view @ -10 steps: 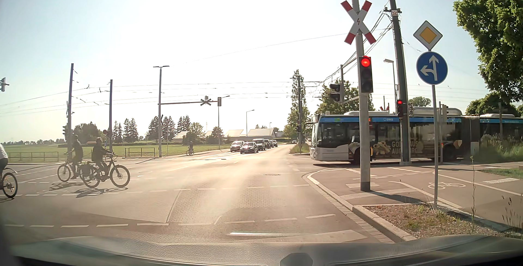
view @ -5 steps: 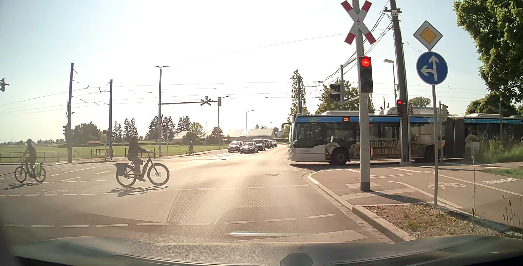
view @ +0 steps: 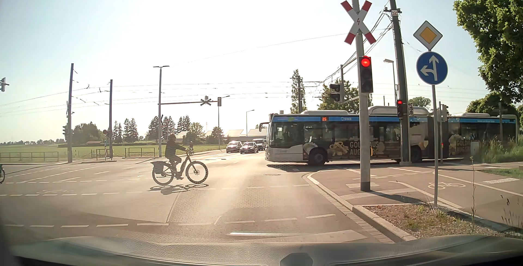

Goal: Follow the waypoints while adhering to traffic rules and regulations

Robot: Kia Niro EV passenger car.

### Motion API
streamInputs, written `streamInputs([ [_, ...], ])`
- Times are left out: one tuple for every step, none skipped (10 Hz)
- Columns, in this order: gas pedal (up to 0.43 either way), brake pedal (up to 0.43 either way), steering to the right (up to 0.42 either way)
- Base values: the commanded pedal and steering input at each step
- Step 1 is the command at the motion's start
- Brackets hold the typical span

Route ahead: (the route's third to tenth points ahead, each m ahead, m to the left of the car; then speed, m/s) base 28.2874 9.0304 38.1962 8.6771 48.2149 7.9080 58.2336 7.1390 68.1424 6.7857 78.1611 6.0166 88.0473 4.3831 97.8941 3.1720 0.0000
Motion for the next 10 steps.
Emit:
streamInputs([
  [0.0,0.226,-0.025],
  [0.0,0.226,-0.025],
  [0.0,0.226,-0.025],
  [0.0,0.226,-0.025],
  [0.0,0.226,-0.025],
  [0.0,0.226,-0.025],
  [0.0,0.226,-0.025],
  [0.0,0.226,-0.025],
  [0.0,0.22,-0.025],
  [0.0,0.22,-0.025],
])
